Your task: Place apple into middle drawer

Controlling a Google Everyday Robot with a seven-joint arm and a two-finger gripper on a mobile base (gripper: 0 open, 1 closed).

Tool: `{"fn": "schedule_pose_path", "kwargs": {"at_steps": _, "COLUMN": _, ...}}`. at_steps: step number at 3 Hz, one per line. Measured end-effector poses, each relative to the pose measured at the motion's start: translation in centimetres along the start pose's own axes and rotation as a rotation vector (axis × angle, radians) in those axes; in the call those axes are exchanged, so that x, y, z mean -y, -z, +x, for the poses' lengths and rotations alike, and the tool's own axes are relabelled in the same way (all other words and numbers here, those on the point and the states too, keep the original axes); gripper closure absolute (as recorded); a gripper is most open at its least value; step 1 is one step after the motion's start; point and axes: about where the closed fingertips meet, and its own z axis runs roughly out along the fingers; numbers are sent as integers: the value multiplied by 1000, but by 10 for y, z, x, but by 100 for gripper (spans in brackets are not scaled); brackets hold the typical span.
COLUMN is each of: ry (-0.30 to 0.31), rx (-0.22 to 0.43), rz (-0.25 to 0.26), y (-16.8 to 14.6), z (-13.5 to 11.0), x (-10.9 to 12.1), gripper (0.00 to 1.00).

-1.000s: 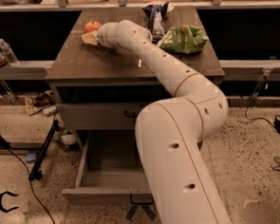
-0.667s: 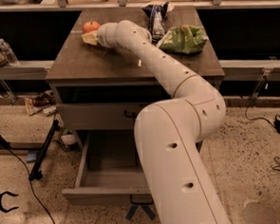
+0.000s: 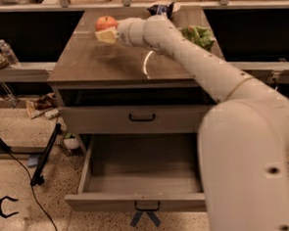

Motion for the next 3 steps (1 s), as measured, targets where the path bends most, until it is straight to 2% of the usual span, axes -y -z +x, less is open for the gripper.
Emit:
{"fn": "schedule_pose_path", "kwargs": {"at_steps": 1, "ry": 61, "rx": 4, "rz": -43, "y": 69, "z": -3, "x": -20, "gripper": 100}}
{"fn": "schedule_pose_path", "kwargs": {"at_steps": 2, "ry": 84, "rx": -45, "rz": -141, "y": 136, "z": 25, "x": -57, "gripper": 100}}
{"fn": "schedule_pose_path", "kwargs": {"at_steps": 3, "ry": 58, "rx": -74, "rz": -194, "y": 203, "z": 56, "x": -73, "gripper": 100}}
